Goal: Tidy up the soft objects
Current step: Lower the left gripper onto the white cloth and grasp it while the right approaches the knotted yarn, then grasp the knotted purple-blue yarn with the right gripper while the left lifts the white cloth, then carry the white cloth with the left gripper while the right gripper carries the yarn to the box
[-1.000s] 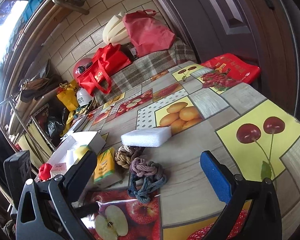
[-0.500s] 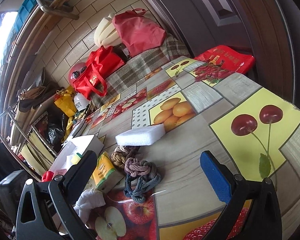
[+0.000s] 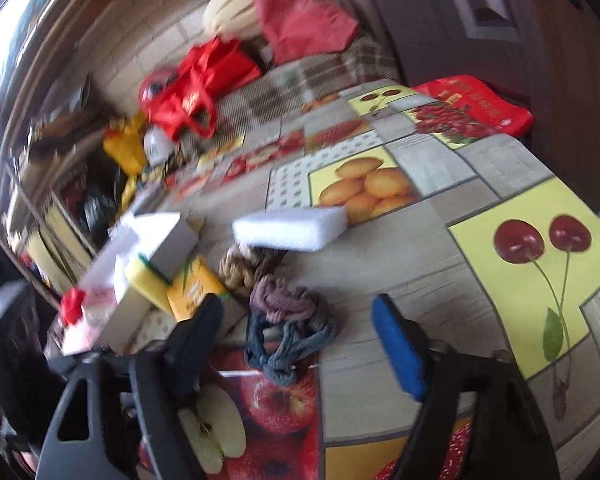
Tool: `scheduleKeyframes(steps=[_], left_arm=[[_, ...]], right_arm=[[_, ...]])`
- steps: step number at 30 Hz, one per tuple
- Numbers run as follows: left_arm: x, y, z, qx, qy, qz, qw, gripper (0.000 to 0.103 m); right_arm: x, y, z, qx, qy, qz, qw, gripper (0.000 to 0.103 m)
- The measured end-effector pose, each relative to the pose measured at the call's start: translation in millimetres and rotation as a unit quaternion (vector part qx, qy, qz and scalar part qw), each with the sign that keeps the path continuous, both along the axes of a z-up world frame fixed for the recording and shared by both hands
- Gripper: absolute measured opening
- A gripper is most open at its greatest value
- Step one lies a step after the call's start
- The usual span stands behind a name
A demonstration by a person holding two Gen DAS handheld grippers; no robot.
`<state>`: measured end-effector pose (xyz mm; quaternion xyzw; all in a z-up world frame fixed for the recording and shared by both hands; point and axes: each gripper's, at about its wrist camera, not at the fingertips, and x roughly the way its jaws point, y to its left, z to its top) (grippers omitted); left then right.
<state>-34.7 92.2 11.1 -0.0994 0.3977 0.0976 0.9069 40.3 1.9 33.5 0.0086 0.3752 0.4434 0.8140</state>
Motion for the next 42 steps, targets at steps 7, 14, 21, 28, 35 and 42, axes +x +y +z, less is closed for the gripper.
scheduleKeyframes(steps=[7,14,21,28,35,42], left_arm=[[3,-2,-1,0.007,0.007,0.001,0.9999,0.044],[-5,-4,6,0.001,-0.024,-0.012,0.9996,0.041],[-34,-24,30,0.061,-0.115,-0.022,0.9913,0.041],[-56,-25,42,0.073,-0.179,-0.008,0.9811,0.041],[-61,-27,45,0.088,-0.186,-0.007,0.9786,0.041],[-66,-24,46,0.092,-0.192,0.003,0.9769,0.041]], right_arm=[[-8,43,-14,-0.113,-0.04,0.049,0.992,0.05],[-10,39,-11,-0.111,-0.06,0.053,0.991,0.015],[-34,-14,23,0.024,-0.12,0.007,0.992,0.015],[-55,-38,40,0.117,-0.134,-0.011,0.984,0.015],[-85,-19,47,0.11,-0.168,0.018,0.979,0.015],[-100,-11,48,0.103,-0.197,0.03,0.975,0.015]])
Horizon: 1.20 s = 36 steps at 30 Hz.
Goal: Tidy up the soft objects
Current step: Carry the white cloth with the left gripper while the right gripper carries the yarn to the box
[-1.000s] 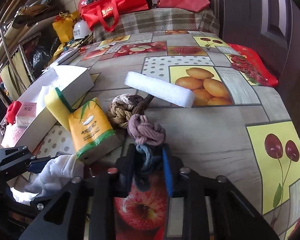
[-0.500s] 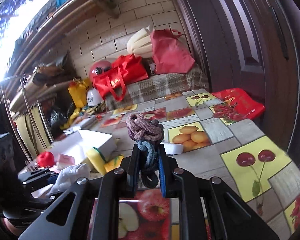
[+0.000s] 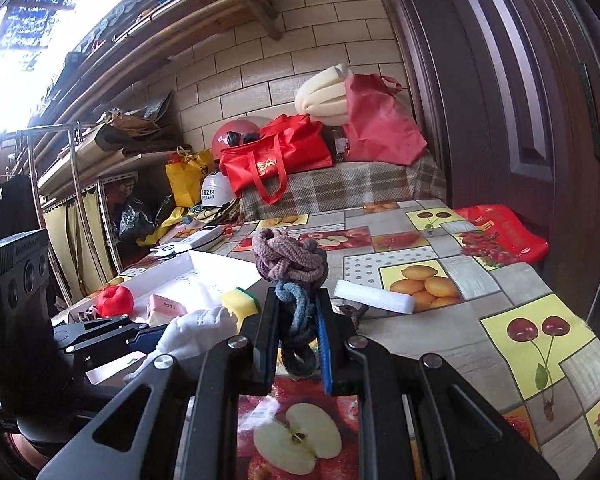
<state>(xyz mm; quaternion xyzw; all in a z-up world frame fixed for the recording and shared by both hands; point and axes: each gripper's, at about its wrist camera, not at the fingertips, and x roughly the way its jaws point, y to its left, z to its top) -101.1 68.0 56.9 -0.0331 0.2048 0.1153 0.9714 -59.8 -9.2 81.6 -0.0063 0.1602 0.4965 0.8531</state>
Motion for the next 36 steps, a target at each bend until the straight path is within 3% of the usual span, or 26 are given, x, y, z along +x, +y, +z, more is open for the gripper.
scheduleKeyframes(steps=[24,30,36], left_arm=[[-42,26,3,-0.004,-0.031,0.057,0.9979,0.041],[-64,39,4,0.031,-0.043,0.105,0.993,0.041],[-84,76,1,0.018,-0.047,0.162,0.9855,0.042]], right_arm=[[-37,40,-3,-0.021,-0.016,0.038,0.999,0.015],[-44,54,-5,-0.03,-0.014,0.052,0.998,0.015],[-56,76,-9,-0.047,-0.016,0.083,0.995,0.015]])
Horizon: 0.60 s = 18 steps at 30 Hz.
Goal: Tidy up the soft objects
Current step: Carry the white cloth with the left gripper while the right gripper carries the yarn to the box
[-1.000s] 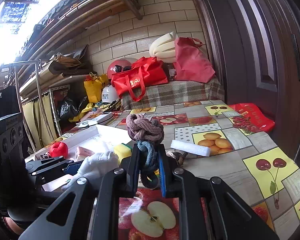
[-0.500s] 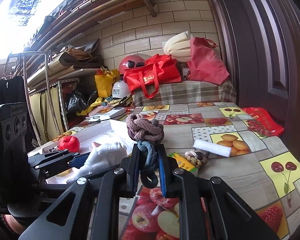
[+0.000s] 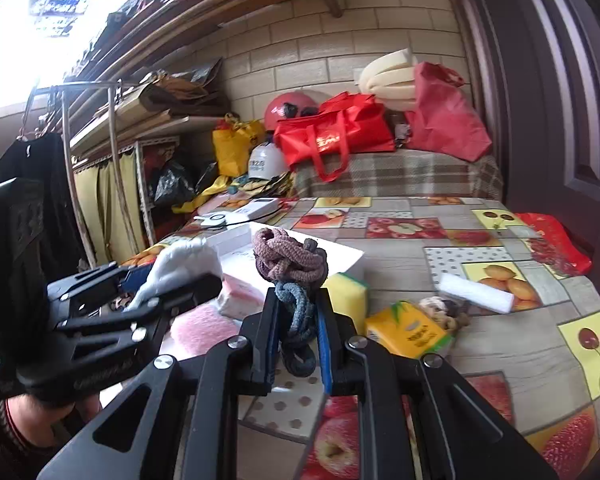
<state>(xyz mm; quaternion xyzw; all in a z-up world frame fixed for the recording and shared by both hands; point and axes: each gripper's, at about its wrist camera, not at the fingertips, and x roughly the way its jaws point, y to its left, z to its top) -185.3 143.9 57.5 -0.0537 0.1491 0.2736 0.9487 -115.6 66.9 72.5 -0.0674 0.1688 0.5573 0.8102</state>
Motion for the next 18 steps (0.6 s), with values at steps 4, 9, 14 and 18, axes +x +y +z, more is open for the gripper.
scheduleKeyframes(steps=[4,9,14,18], left_arm=[[-9,31,-2,-0.017,0.001,0.041,0.999,0.042],[-25,70,-8,-0.063,-0.006,0.072,0.9954,0.042],[-35,94,-14,-0.121,-0.022,0.079,0.9893,0.042],[-37,97,-13,-0.124,-0.027,0.083,0.9884,0.042]], right_arm=[[-12,21,-4,-0.021,0.004,0.038,0.999,0.015],[-28,48,-13,-0.048,0.015,0.087,0.995,0.015],[-46,66,-17,-0.075,-0.009,0.125,0.989,0.015],[-51,70,-18,-0.08,-0.017,0.137,0.987,0.015]])
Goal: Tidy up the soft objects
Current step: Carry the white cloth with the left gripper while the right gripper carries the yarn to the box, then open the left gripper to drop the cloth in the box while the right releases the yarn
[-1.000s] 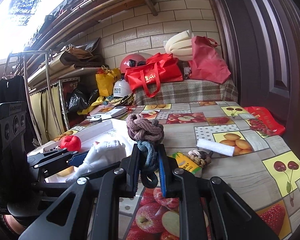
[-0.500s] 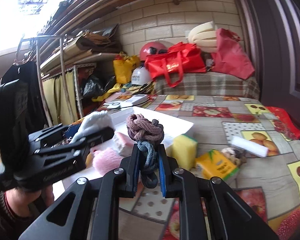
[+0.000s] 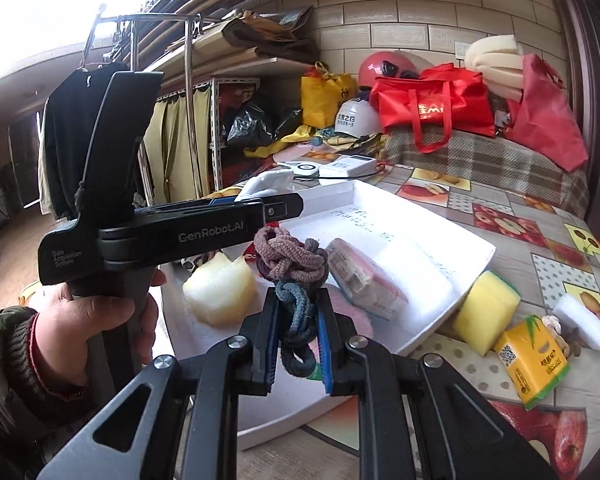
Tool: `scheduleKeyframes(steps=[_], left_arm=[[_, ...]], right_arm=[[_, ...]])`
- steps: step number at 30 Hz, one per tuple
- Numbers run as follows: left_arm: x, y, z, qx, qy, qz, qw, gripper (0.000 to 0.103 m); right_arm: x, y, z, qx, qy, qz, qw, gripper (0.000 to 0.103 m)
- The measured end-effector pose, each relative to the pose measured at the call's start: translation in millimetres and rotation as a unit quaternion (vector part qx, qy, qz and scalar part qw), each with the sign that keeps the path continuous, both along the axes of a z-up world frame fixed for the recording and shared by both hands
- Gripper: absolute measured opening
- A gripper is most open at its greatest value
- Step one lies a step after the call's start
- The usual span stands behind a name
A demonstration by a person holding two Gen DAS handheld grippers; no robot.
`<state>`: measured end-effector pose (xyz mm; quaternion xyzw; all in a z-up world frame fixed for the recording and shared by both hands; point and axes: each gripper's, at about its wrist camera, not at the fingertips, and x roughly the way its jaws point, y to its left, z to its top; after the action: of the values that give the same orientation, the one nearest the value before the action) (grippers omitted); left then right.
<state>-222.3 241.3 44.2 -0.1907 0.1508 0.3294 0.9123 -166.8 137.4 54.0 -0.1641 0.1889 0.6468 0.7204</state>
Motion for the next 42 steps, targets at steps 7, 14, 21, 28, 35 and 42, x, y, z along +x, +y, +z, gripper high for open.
scheduleKeyframes(steps=[7,14,21,28,35,42], left_arm=[[-4,7,-2,-0.017,-0.006,0.021,0.9996,0.042],[-10,12,-3,-0.029,-0.016,0.035,0.9988,0.042],[-4,8,-1,-0.02,-0.003,0.027,0.9994,0.042],[-10,5,0,-0.01,-0.013,0.037,0.9992,0.1],[-10,-6,6,0.022,-0.014,0.034,0.9991,0.103],[-11,-3,5,0.012,-0.019,0.036,0.9991,0.103]], right_arm=[[-9,4,-1,-0.006,-0.01,0.03,0.999,0.015],[-9,40,-22,-0.11,0.015,0.073,0.991,0.015],[26,62,-30,-0.136,-0.012,-0.027,0.99,0.015],[52,55,-19,-0.091,0.026,-0.077,0.993,0.054],[21,45,-9,-0.055,-0.047,-0.078,0.994,0.103],[21,41,-6,-0.033,-0.06,-0.083,0.994,0.103]])
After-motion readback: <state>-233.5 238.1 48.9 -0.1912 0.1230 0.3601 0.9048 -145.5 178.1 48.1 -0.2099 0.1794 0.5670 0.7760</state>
